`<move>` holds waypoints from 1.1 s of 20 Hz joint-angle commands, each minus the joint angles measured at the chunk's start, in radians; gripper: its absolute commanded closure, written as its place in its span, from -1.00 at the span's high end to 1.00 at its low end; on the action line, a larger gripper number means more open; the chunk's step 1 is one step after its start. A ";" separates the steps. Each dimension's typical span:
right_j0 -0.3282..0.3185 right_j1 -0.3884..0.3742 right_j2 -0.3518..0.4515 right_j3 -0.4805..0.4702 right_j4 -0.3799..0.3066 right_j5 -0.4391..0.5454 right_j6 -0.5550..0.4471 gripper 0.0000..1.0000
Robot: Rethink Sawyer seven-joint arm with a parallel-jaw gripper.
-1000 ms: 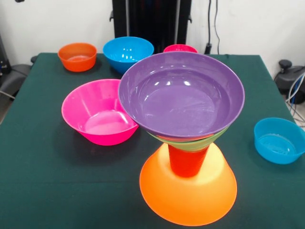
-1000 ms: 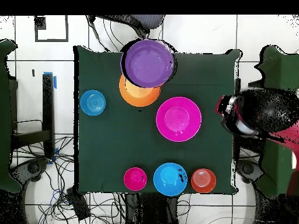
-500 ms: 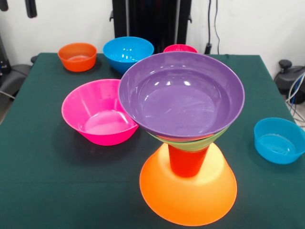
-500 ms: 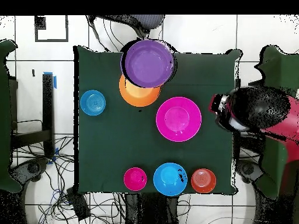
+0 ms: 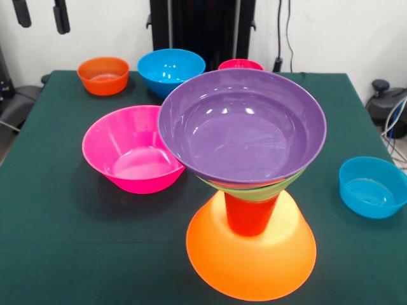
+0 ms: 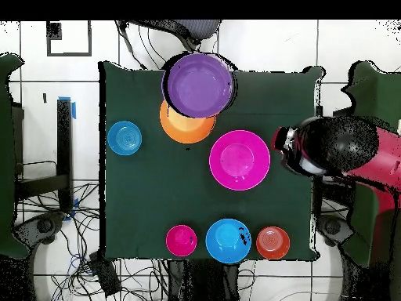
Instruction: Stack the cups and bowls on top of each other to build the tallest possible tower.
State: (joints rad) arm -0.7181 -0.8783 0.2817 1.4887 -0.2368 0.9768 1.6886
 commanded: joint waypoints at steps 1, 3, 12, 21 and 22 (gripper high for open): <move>-0.046 0.072 0.165 0.118 -0.072 -0.042 -0.346 1.00; -0.064 0.081 0.190 0.119 -0.074 -0.044 -0.349 1.00; -0.110 0.115 0.266 0.077 -0.116 0.051 -0.360 1.00; -0.152 0.112 0.327 0.024 -0.130 0.160 -0.368 1.00; -0.152 0.111 0.331 0.033 -0.137 0.148 -0.360 1.00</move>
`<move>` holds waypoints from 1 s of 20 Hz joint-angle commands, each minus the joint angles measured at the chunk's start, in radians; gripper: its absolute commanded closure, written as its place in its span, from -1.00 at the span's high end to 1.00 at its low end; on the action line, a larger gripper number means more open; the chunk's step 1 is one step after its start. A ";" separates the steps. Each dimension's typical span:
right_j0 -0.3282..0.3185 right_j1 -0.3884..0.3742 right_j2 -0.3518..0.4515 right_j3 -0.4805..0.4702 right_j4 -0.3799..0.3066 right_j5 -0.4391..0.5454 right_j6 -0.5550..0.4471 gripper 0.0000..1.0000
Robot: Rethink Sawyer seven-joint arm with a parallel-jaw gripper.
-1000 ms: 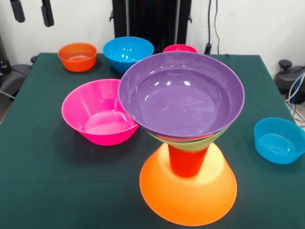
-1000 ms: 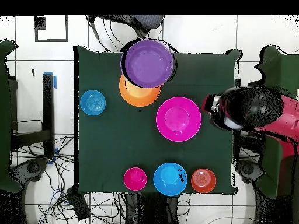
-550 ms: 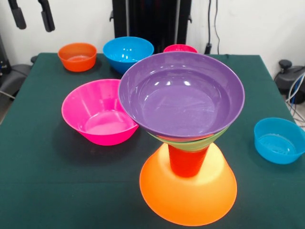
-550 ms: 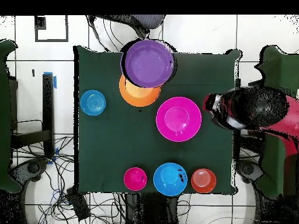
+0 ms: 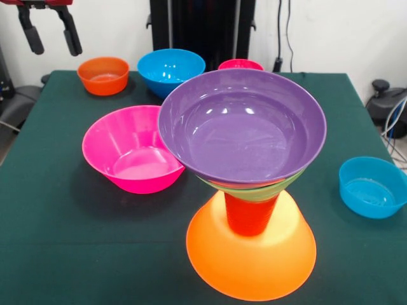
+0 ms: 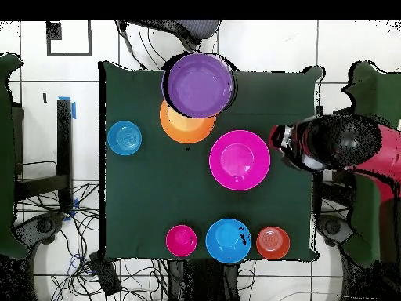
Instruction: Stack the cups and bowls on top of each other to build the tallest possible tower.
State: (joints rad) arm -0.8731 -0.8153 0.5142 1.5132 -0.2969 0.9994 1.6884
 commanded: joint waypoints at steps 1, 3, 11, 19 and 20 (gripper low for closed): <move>0.001 0.049 0.103 0.016 -0.080 0.114 -0.353 1.00; -0.004 0.057 0.110 0.019 -0.087 0.098 -0.342 1.00; -0.019 0.090 0.121 0.013 -0.117 0.074 -0.312 1.00; -0.019 0.094 0.131 0.053 -0.167 0.030 -0.285 1.00; -0.014 0.099 0.130 0.046 -0.170 0.036 -0.277 1.00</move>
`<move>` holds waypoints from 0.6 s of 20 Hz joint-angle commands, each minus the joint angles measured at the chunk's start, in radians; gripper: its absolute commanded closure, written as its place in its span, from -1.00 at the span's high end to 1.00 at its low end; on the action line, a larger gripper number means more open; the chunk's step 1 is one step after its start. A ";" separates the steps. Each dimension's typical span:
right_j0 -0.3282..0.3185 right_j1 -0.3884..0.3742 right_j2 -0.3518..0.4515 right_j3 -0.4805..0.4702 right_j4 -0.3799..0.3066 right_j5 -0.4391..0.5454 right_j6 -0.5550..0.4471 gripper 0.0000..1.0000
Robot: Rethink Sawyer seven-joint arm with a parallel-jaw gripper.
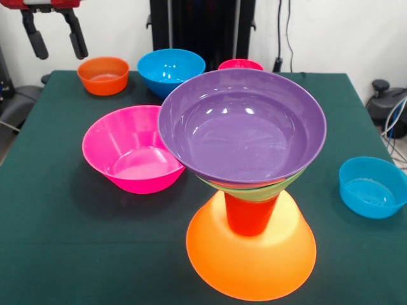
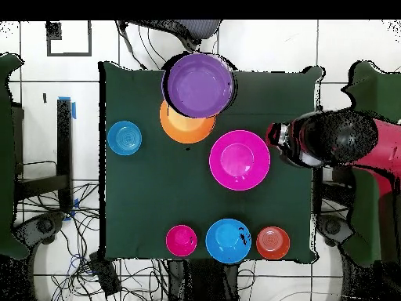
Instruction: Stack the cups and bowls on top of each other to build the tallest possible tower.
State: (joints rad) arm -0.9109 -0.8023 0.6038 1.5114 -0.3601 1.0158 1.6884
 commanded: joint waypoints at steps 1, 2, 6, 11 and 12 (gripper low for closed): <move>0.026 0.090 0.041 0.044 -0.109 0.021 -0.271 1.00; 0.032 0.097 0.039 0.034 -0.118 0.028 -0.266 1.00; 0.038 0.112 0.042 0.038 -0.142 0.005 -0.257 1.00; 0.019 0.109 0.066 0.066 -0.139 -0.026 -0.246 1.00; 0.015 0.105 0.077 0.080 -0.134 -0.033 -0.248 1.00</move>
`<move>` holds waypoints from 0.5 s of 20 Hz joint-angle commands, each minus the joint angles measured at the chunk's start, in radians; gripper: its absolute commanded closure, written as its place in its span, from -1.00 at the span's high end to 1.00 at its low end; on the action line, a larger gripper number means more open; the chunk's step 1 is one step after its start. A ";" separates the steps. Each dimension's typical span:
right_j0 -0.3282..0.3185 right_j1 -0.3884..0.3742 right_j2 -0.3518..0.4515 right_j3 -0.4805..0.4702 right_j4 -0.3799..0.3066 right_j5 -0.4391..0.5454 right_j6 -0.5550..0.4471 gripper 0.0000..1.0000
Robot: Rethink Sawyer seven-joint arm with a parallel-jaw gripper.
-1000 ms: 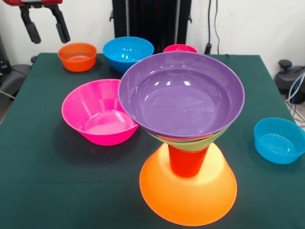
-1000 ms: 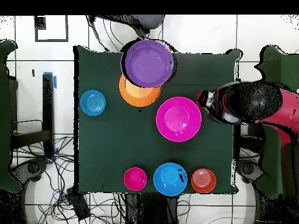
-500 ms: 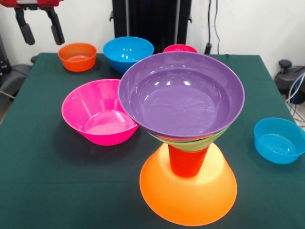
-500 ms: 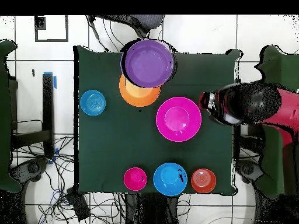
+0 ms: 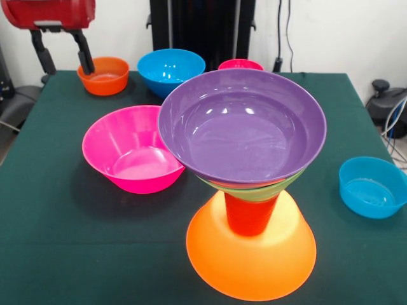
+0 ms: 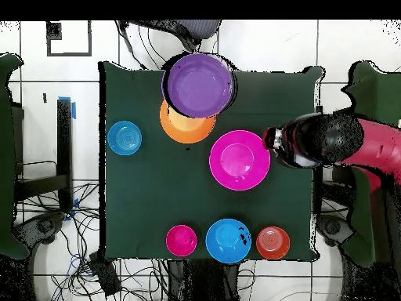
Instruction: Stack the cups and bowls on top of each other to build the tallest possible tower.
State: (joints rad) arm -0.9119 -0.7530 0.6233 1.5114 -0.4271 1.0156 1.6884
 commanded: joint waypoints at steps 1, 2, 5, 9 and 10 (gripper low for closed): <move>0.016 0.055 0.062 0.084 -0.068 -0.034 -0.247 1.00; 0.017 0.056 0.071 0.091 -0.069 -0.028 -0.263 1.00; 0.022 0.088 0.084 0.081 -0.097 0.009 -0.324 1.00; 0.001 0.132 0.110 0.097 -0.145 0.044 -0.450 1.00; -0.022 0.142 0.138 0.121 -0.156 0.029 -0.511 1.00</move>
State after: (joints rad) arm -0.9223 -0.6942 0.6766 1.5233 -0.4613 1.0156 1.6662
